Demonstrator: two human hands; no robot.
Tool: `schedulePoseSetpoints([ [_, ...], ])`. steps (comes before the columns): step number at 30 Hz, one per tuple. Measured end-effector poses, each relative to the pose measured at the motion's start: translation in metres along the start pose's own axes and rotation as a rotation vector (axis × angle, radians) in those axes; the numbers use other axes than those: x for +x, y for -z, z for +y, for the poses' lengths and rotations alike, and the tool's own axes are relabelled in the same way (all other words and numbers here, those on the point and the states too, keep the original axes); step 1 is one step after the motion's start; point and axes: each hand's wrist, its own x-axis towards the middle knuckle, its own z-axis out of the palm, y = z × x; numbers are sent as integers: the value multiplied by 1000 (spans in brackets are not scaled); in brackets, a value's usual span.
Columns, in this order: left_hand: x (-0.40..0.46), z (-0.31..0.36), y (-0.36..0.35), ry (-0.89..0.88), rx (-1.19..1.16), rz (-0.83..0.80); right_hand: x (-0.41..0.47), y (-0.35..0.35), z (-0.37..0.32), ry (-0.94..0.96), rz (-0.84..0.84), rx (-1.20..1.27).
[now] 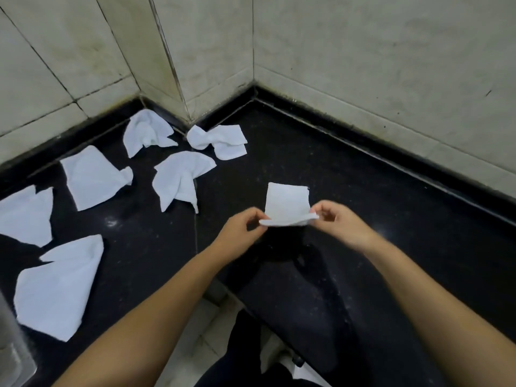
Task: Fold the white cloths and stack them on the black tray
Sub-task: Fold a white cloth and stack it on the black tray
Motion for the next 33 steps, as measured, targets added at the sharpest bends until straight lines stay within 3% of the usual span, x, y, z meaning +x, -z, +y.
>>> schedulePoseSetpoints([
  [3,-17,-28,-13,111,95,-189,-26,-22,39,-138,-141,-61],
  [6,-16,-35,-15,158,95,-255,-34,-32,54,-213,-189,-52],
  [9,4,-28,-10,169,72,-214,-23,-25,49,-245,-116,-26],
  [12,38,-19,-9,162,89,-156,0,-12,43,-260,71,7],
  [19,113,-14,-19,258,311,-55,64,-4,41,-376,330,-103],
  [25,127,-25,-30,282,457,-52,82,-12,51,-435,353,-321],
  [30,114,-27,-32,267,549,84,75,-15,49,-491,369,-490],
  [33,103,-29,-39,319,690,5,68,-20,47,-606,272,-704],
])
